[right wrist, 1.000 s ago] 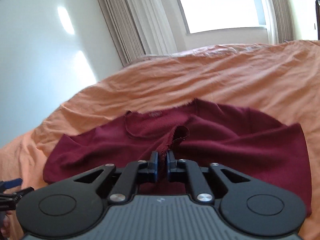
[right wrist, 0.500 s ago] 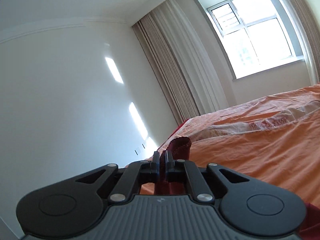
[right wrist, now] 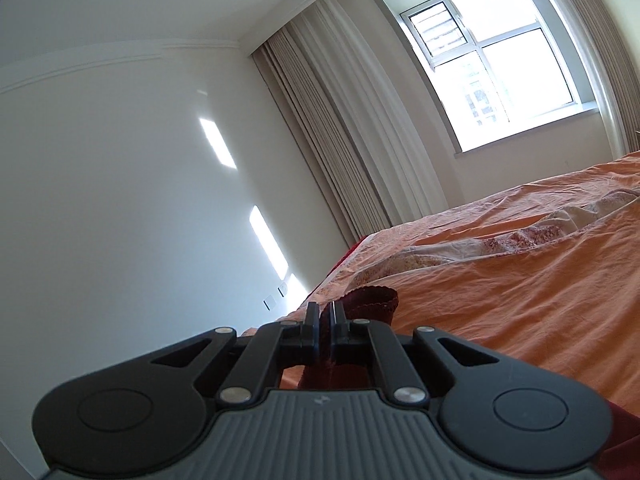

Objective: Fold small clothes

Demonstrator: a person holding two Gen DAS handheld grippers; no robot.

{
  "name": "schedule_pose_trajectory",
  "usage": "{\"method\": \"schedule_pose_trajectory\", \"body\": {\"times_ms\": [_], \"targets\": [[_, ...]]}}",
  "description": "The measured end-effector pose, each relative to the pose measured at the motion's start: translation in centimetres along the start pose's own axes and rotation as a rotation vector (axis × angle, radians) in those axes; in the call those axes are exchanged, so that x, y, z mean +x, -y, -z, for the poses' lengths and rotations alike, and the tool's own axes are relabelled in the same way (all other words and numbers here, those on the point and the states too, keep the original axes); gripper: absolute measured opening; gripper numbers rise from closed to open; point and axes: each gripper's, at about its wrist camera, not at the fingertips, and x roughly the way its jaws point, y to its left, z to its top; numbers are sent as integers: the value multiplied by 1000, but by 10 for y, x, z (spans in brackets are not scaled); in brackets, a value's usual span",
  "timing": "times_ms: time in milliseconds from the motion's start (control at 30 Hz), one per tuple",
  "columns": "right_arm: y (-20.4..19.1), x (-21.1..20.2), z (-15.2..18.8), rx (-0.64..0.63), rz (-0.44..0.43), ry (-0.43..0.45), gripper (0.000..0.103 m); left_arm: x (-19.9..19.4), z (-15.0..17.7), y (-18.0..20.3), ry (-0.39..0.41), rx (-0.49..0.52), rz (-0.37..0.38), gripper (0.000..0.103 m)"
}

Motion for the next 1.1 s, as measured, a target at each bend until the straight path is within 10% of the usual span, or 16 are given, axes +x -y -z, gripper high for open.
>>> {"method": "schedule_pose_trajectory", "body": {"times_ms": [333,567,733,1100], "targets": [[59,-26,69,-8,91,-121,6,-2,5,-5,-74,48,33,24],[91,-40,118,9,105,-212,6,-19,13,-16,-137,33,114,70],[99,-54,160,-25,124,-306,7,-30,3,-23,-120,22,116,85],[121,-60,171,-1,205,-326,45,25,-18,-8,-123,-19,71,85]]}}
